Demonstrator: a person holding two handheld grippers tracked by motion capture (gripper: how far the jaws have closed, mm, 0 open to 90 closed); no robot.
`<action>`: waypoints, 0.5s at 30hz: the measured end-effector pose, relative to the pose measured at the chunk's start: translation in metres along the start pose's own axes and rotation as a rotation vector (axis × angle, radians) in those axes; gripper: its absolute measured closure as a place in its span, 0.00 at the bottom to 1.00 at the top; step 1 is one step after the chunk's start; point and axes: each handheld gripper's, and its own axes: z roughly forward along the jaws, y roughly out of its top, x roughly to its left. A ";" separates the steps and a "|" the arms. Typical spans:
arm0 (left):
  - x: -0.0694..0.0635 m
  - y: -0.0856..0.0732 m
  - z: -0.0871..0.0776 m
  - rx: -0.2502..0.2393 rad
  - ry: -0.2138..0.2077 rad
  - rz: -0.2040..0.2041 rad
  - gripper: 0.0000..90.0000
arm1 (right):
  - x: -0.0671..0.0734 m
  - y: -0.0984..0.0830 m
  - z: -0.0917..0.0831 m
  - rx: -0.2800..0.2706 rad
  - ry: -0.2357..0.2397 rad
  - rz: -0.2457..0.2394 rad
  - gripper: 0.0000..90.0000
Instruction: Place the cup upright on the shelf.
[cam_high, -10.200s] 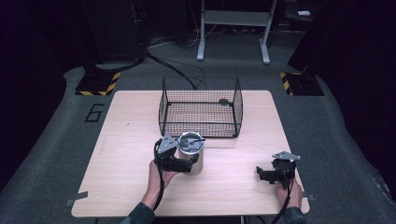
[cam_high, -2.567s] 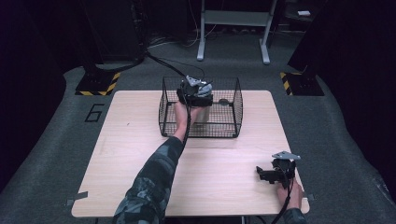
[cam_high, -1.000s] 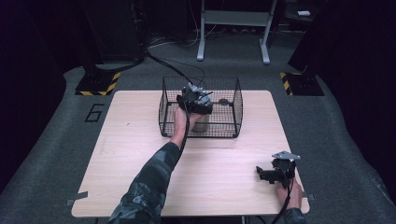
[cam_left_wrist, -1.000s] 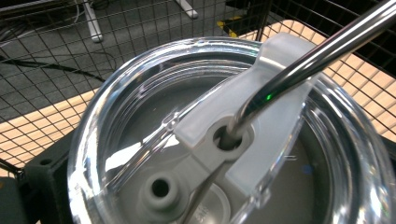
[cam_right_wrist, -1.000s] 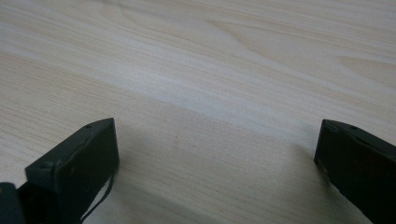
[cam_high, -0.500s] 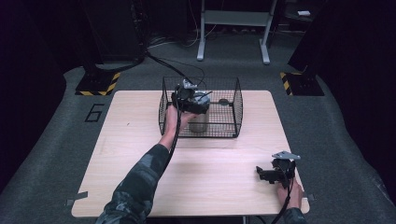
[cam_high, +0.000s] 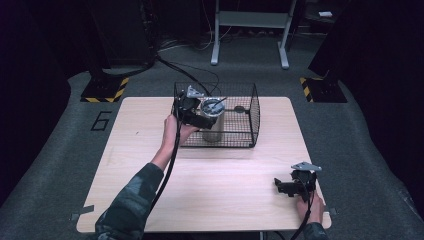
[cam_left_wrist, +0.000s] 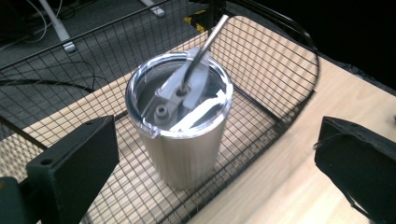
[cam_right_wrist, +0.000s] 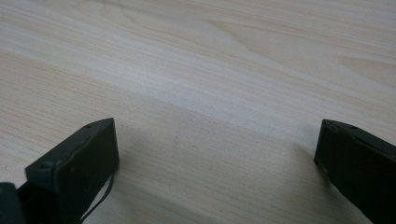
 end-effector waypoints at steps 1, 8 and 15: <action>-0.001 -0.002 -0.005 0.004 -0.002 0.013 0.00 | 0.000 0.000 0.000 0.000 0.000 0.000 0.00; -0.007 -0.025 -0.038 0.001 0.023 0.061 0.00 | 0.000 0.000 0.000 0.000 0.000 0.000 0.00; -0.002 -0.060 -0.058 0.011 0.045 0.048 0.00 | 0.000 0.000 0.000 0.000 0.000 0.000 0.00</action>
